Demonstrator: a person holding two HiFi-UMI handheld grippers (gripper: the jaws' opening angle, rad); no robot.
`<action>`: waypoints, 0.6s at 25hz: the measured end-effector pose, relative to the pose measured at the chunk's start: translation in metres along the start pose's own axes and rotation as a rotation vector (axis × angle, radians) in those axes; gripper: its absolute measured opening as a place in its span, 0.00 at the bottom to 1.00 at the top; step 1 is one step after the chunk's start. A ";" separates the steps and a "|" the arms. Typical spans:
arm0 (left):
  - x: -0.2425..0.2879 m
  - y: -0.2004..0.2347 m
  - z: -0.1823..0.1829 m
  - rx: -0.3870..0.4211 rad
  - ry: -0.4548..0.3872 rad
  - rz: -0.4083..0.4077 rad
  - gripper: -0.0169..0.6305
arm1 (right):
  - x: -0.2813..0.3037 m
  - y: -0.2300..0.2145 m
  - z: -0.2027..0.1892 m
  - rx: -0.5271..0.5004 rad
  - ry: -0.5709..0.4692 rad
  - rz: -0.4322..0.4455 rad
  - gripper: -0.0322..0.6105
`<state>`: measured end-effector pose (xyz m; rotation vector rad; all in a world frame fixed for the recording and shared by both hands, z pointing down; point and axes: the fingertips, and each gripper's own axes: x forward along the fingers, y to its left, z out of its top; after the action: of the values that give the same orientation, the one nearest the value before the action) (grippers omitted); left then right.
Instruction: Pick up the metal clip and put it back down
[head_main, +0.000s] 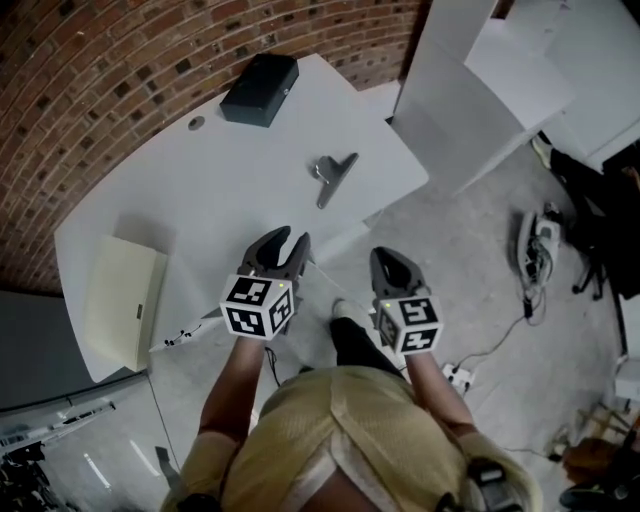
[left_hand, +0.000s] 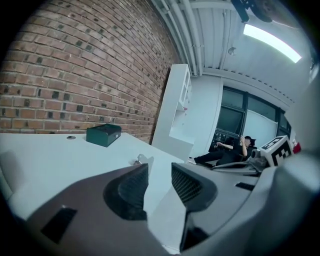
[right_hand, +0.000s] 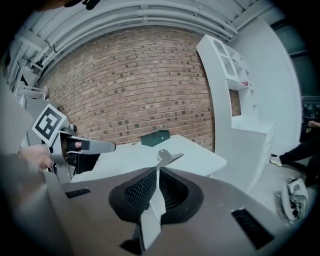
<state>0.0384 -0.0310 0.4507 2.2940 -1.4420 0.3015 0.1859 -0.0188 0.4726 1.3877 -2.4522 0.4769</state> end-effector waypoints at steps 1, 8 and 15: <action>0.010 0.002 0.001 -0.002 0.008 0.003 0.22 | 0.007 -0.006 0.002 0.000 0.002 0.005 0.06; 0.076 0.015 0.004 -0.032 0.065 0.024 0.22 | 0.052 -0.042 0.012 -0.002 0.040 0.036 0.06; 0.133 0.039 0.007 -0.054 0.113 0.052 0.22 | 0.092 -0.067 0.010 0.006 0.090 0.071 0.06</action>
<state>0.0618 -0.1566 0.5055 2.1638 -1.4371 0.3964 0.1969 -0.1266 0.5100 1.2564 -2.4356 0.5504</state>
